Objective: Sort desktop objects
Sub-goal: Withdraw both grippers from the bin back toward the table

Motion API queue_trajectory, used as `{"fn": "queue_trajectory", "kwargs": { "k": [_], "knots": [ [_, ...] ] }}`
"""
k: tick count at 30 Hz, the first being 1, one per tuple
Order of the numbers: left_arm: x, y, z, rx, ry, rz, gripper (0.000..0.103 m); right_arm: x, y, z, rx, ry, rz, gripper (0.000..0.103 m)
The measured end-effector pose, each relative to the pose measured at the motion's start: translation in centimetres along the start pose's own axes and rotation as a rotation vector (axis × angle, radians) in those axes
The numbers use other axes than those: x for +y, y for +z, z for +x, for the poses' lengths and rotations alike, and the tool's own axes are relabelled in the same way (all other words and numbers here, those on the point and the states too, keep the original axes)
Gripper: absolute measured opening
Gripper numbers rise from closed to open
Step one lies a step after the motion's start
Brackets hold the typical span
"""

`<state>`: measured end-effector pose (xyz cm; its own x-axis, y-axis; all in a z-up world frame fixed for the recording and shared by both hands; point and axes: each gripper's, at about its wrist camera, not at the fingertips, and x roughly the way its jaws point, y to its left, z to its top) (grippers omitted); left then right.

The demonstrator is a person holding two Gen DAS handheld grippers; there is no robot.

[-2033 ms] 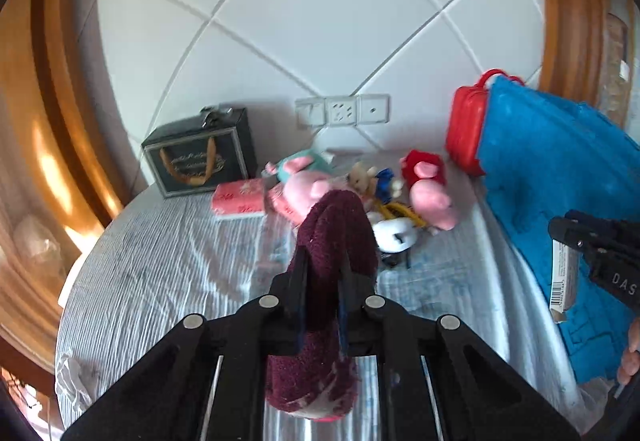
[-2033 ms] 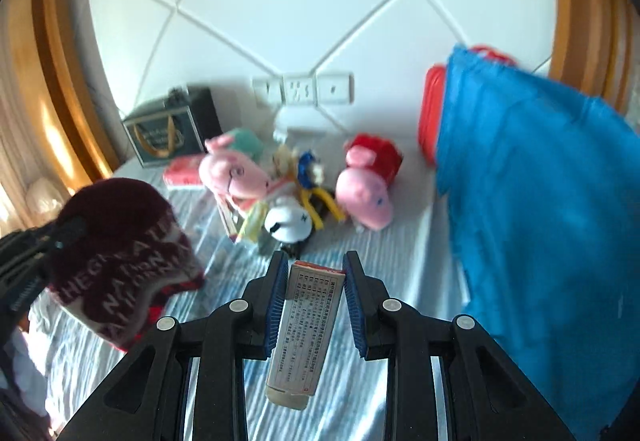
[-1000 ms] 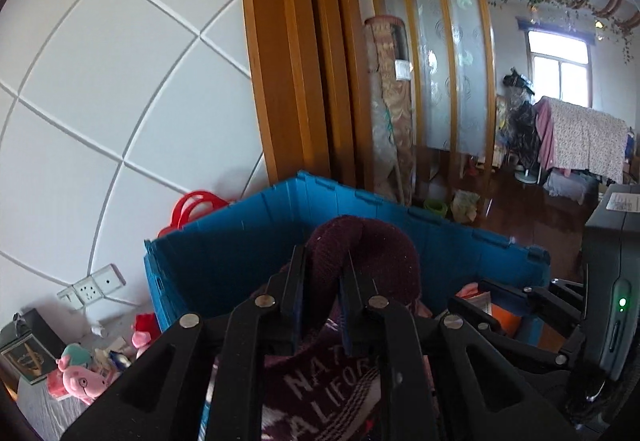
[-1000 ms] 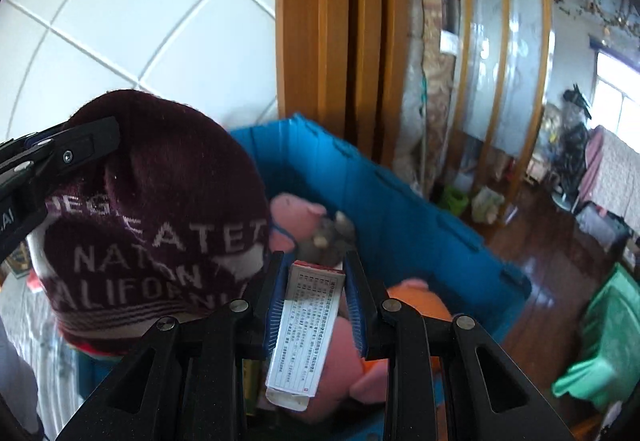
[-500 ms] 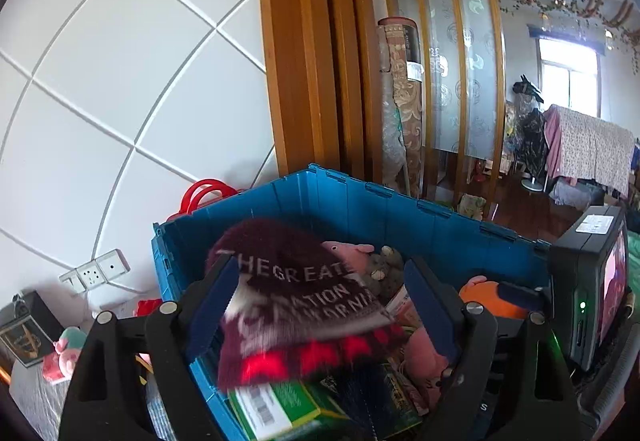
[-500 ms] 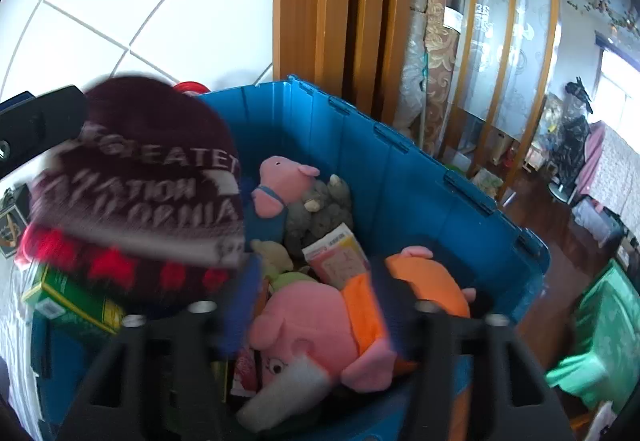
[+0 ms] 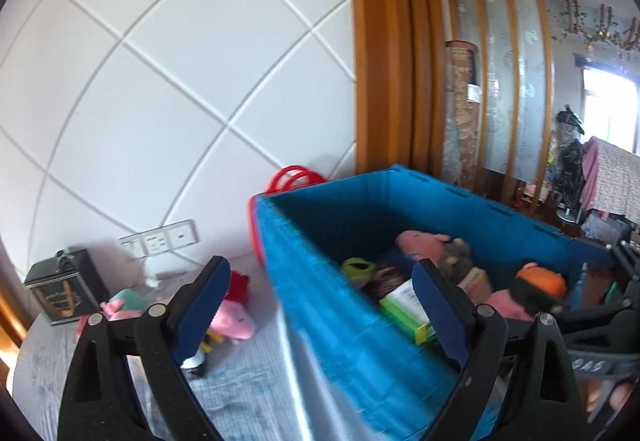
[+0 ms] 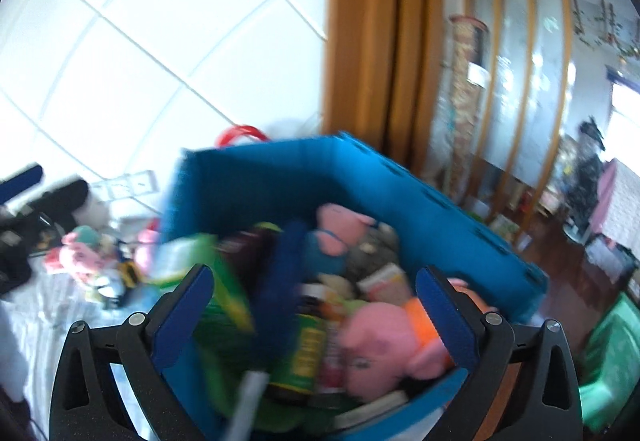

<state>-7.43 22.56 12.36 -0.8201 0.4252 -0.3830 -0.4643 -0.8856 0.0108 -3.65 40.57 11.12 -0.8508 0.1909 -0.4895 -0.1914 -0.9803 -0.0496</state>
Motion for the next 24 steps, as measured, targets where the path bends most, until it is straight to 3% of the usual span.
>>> {"fn": "queue_trajectory", "kwargs": {
  "k": [5, 10, 16, 24],
  "knots": [
    [9.4, -3.1, -1.8, 0.041, 0.103, -0.06, 0.093, 7.7, 0.8, -1.6, -0.034, 0.128, -0.042, 0.103],
    [18.9, -6.9, -2.4, 0.115, 0.209, -0.134, 0.093, 16.2, 0.7, -0.5, -0.007, 0.238, -0.091, 0.103],
    [28.4, -11.4, -1.6, 0.211, 0.314, -0.246, 0.093, 24.3, -0.7, 4.2, 0.11, 0.338, -0.141, 0.103],
    [34.9, -16.0, 4.9, 0.354, 0.386, -0.356, 0.093, 29.7, -2.5, 12.9, 0.258, 0.364, -0.184, 0.103]
  ]
}}
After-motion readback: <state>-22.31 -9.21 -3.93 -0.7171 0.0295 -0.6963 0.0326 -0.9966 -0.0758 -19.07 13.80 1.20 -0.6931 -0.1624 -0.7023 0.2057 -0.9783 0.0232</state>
